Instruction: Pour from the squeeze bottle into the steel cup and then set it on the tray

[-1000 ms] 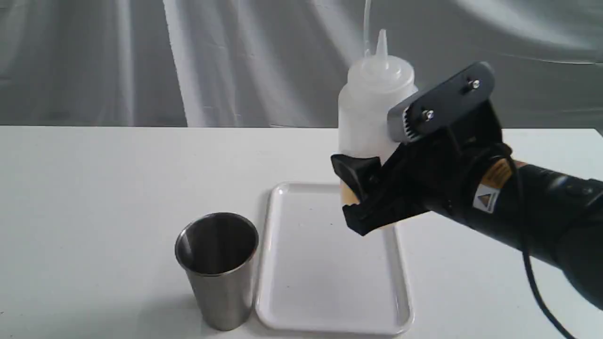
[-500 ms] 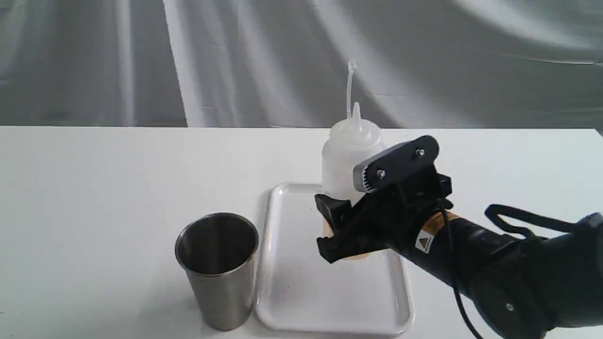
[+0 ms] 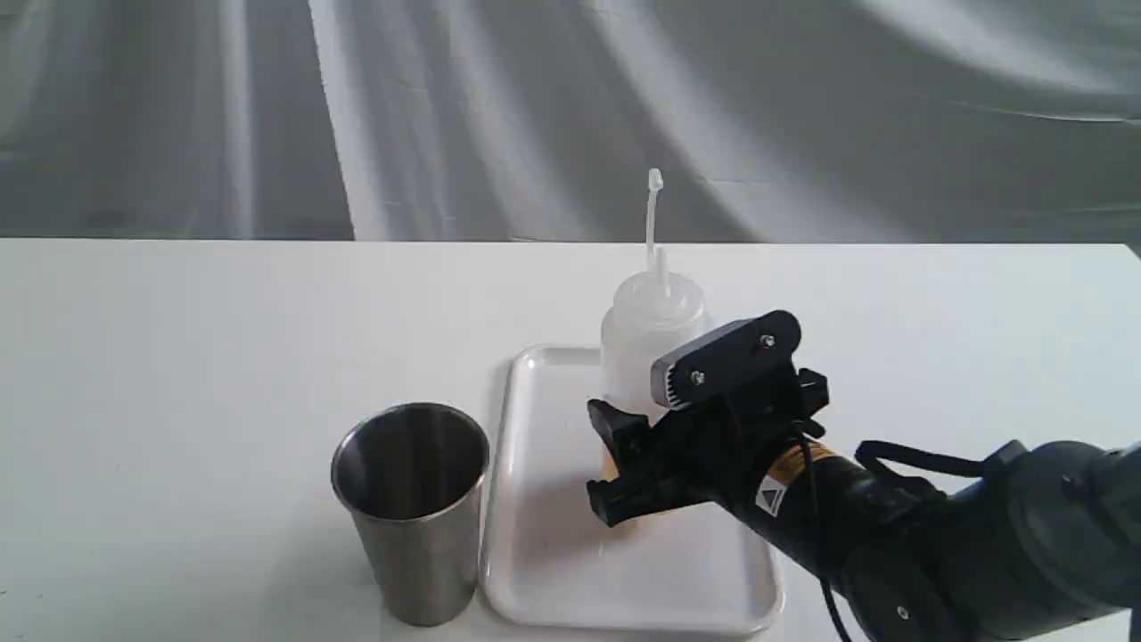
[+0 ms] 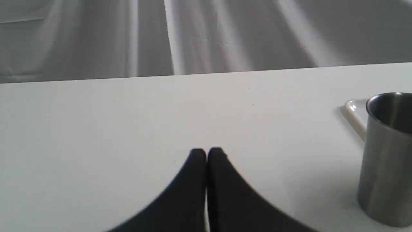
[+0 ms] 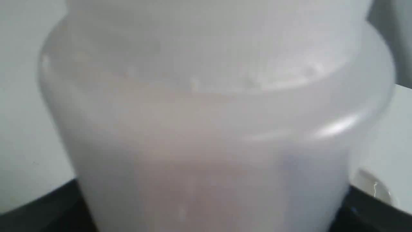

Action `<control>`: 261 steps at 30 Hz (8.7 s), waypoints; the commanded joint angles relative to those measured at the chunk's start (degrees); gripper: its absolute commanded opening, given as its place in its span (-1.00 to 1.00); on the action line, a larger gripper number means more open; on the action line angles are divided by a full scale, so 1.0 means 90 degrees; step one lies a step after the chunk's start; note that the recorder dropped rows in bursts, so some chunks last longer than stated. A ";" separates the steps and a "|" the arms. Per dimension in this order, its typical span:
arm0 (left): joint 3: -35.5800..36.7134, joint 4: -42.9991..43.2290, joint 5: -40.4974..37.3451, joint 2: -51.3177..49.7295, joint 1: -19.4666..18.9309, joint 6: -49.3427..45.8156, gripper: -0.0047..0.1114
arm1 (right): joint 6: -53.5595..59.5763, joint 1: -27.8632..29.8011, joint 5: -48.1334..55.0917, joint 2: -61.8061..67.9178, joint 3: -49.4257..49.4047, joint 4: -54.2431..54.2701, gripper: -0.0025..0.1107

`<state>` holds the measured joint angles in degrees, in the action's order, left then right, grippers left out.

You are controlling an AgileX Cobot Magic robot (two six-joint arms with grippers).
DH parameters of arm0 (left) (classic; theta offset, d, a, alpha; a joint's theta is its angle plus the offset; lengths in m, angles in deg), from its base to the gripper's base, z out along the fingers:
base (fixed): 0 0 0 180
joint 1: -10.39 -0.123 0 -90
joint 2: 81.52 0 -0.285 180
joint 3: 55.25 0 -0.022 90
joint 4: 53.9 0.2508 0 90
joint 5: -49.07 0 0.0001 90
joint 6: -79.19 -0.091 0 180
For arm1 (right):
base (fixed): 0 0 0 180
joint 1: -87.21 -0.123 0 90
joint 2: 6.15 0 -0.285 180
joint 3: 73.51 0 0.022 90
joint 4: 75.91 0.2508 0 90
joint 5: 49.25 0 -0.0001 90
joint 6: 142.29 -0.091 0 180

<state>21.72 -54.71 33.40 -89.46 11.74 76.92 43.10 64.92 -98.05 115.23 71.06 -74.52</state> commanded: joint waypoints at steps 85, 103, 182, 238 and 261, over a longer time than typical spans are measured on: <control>0.0028 -0.0007 0.0048 0.0016 -0.0010 0.0019 -0.92 | -0.0165 0.0000 0.0694 -0.1839 -0.0544 -0.0320 0.73; 0.0028 -0.0007 0.0048 0.0016 -0.0010 0.0033 -0.92 | -0.0391 0.0000 0.3147 -0.7246 -0.1811 -0.0738 0.64; 0.0028 -0.0007 0.0048 0.0016 -0.0010 0.0032 -0.92 | -0.0510 0.2566 0.6734 -1.2621 -0.4643 -0.0419 -0.96; 0.0028 -0.0007 0.0048 0.0016 -0.0010 0.0033 -0.92 | -0.0506 0.2552 0.7538 -1.2621 -0.4643 -0.0412 -0.96; 0.0028 -0.0007 0.0048 0.0016 -0.0010 0.0019 -0.92 | -0.0536 0.2552 0.7538 -1.2621 -0.4643 -0.0412 -0.96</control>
<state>21.72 -54.71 33.40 -89.46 11.74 76.92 38.39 87.78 -30.15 1.94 29.49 -78.59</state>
